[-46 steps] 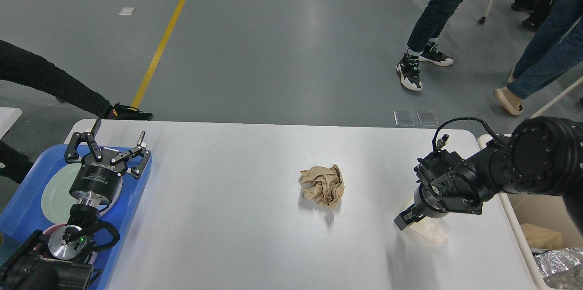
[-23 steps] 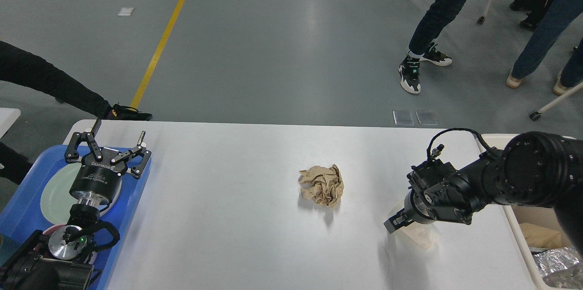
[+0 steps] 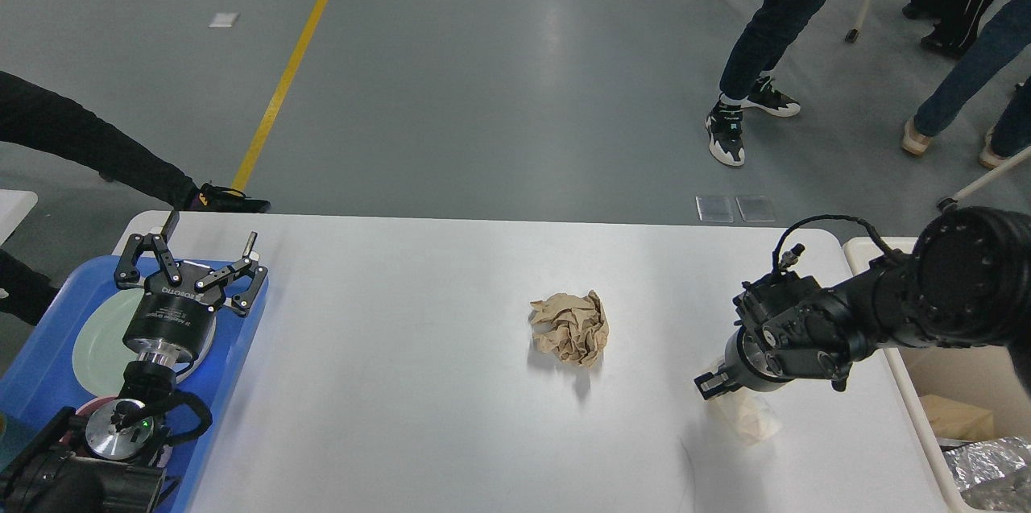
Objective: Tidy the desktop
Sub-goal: 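Lower the right gripper onto the white paper cup and grasp it, then lift the paper cup and carry it into the white bin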
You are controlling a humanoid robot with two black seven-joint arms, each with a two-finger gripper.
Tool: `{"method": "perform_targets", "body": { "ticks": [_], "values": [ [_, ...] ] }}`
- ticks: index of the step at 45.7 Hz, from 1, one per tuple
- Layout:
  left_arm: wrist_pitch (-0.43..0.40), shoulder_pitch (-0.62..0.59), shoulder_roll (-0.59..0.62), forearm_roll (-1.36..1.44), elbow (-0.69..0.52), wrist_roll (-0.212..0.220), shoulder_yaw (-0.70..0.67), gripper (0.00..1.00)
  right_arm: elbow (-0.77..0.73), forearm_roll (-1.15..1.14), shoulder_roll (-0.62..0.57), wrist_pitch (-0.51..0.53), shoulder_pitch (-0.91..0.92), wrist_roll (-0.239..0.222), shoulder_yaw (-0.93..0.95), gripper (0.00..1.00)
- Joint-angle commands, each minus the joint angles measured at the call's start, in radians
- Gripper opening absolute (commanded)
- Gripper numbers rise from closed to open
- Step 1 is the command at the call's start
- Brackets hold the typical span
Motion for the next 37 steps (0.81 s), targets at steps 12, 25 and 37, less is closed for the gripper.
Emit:
{"method": "perform_targets", "body": {
  "ticks": [12, 25, 37],
  "values": [
    [0.0, 0.0, 0.0, 0.0, 0.0, 0.0, 0.0, 0.96, 0.253, 0.416, -0.117, 0.147, 0.312, -0.024, -0.014, 0.0],
    [0.0, 0.0, 0.0, 0.0, 0.0, 0.0, -0.001, 0.96, 0.496, 0.735, -0.154, 0.289, 0.752, -0.187, -0.207, 0.0],
    [0.0, 0.0, 0.0, 0.0, 0.0, 0.0, -0.001, 0.96, 0.635, 0.776, -0.16, 0.455, 1.055, -0.069, -0.445, 0.0]
  ]
}}
